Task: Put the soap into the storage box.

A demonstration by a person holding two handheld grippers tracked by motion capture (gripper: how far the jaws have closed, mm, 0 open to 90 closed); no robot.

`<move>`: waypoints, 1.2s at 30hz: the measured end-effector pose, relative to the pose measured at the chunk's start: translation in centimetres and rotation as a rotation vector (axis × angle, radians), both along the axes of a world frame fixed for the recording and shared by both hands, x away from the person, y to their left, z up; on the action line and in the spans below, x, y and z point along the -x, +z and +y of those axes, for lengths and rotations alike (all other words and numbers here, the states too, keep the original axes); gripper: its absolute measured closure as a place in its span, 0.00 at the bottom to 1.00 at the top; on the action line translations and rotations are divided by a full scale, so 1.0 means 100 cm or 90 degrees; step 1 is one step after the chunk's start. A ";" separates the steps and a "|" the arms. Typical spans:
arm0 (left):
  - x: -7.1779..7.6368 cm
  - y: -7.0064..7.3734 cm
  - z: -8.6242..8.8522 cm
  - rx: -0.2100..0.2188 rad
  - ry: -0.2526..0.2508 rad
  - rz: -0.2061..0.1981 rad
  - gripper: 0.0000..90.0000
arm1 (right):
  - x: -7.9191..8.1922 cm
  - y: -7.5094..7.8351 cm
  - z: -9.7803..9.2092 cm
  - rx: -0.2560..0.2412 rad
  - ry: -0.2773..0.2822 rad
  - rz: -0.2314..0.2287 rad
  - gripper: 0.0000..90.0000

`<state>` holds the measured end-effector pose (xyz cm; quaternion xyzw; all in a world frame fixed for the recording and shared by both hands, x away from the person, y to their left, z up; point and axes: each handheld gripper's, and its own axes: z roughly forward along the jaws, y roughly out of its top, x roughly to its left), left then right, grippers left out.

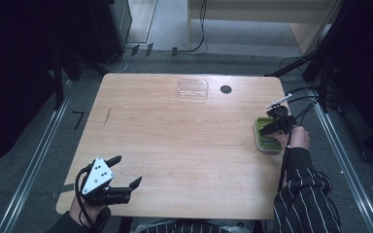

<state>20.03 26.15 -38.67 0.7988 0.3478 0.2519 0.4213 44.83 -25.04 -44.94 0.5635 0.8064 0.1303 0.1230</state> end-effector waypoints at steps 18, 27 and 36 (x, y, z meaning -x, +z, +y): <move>0.000 0.000 0.000 0.000 0.001 0.000 0.15 | 0.001 0.000 0.000 0.010 0.004 0.010 0.30; 0.000 0.000 0.000 0.000 0.001 0.000 0.15 | 0.001 0.000 0.000 0.016 0.014 0.010 0.30; 0.000 0.000 0.000 -0.001 0.001 0.000 0.15 | 0.001 0.000 0.000 0.022 0.023 0.013 0.30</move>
